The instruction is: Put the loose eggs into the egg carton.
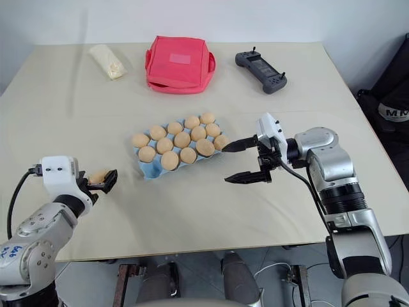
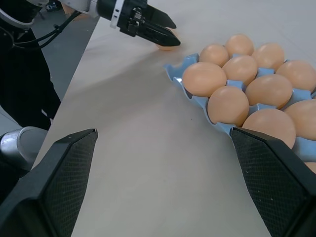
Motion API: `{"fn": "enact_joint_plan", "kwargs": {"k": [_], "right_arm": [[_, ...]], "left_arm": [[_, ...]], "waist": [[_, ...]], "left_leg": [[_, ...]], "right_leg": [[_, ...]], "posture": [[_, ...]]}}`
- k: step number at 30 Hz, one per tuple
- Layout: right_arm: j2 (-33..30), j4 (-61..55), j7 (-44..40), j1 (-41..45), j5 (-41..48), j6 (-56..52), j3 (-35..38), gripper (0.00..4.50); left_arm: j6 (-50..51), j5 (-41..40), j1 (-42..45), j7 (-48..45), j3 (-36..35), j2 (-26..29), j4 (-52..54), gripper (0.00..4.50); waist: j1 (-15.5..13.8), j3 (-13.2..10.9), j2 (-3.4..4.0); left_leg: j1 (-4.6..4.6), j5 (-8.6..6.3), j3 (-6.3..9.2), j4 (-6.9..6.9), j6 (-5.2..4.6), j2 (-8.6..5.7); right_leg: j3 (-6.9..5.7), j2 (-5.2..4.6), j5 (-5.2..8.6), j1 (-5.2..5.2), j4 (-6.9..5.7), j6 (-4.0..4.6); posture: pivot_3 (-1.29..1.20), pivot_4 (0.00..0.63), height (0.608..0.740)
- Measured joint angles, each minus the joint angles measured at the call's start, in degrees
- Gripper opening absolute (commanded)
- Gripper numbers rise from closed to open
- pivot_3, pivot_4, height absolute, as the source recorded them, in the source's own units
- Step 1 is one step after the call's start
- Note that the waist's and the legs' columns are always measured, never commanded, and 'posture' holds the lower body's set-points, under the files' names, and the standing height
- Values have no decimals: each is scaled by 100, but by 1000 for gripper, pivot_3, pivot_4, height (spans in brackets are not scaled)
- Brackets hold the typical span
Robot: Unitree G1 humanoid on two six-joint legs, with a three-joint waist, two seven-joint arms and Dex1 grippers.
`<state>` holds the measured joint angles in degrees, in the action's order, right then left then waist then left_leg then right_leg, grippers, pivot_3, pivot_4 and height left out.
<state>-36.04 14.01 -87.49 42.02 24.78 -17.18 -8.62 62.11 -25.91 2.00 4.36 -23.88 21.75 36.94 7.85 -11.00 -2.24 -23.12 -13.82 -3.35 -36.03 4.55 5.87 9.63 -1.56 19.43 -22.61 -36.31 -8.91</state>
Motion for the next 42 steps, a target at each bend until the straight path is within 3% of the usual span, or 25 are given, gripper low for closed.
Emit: {"fn": "enact_joint_plan", "kwargs": {"k": [3, 8, 10, 18, 25, 38, 42], "right_arm": [[-16, -53, 16, -19, 6, -44, 17, 4500], [-17, -120, 38, -31, 11, -70, 23, 4500], [-17, -138, 52, -31, 11, -70, 27, 4500], [-27, -140, 104, -41, 5, -65, 50, 4500], [-29, -263, 257, -219, 6, -58, 247, 4500], [-144, -1012, 779, -912, 94, -198, 563, 4500], [-191, -1212, 922, -1046, 138, -302, 686, 4500]], "left_arm": [[78, 74, 17, -43, 35, 116, -155, 3919], [216, 142, 20, -77, 67, 124, -165, 2340], [216, 164, 25, -92, 70, 125, -162, 2093], [-1044, 237, 440, -761, 194, 307, -158, 2033], [-2550, 222, 620, -2134, 926, 513, -414, 2033], [-2660, 169, 596, -3146, 1552, 836, -917, 2033], [-2659, 266, 690, -3211, 1682, 878, -1232, 3353]], "waist": [[-2, 0, 0], [-14, 0, 0], [-15, 0, 0], [-29, 0, 0], [-54, 0, 0], [-163, -1, 1], [-203, -1, 2]], "left_leg": [[0, 0, 0, 1, 0, 0], [-1, 0, 0, 1, 0, 0], [-1, 0, 0, 1, 0, 0], [-2, 0, 0, 2, 1, 0], [-4, -4, -4, 9, 7, 3], [-4, -8, -7, 1, 1, 3], [-5, -8, -7, 0, 0, 3]], "right_leg": [[0, 0, 0, 0, 1, 0], [0, 0, -1, 1, 5, -1], [0, 0, -1, 1, 6, -1], [-1, -1, -4, 8, 20, -5], [-2, -1, -4, 9, 36, -6], [-1, -1, -4, 10, 34, -7], [-1, -1, -4, 9, 33, -7]], "posture": [[0, 150, 740], [0, 150, 740], [0, 150, 740], [0, 150, 740], [0, 150, 740], [0, 150, 740], [0, 150, 740]]}}
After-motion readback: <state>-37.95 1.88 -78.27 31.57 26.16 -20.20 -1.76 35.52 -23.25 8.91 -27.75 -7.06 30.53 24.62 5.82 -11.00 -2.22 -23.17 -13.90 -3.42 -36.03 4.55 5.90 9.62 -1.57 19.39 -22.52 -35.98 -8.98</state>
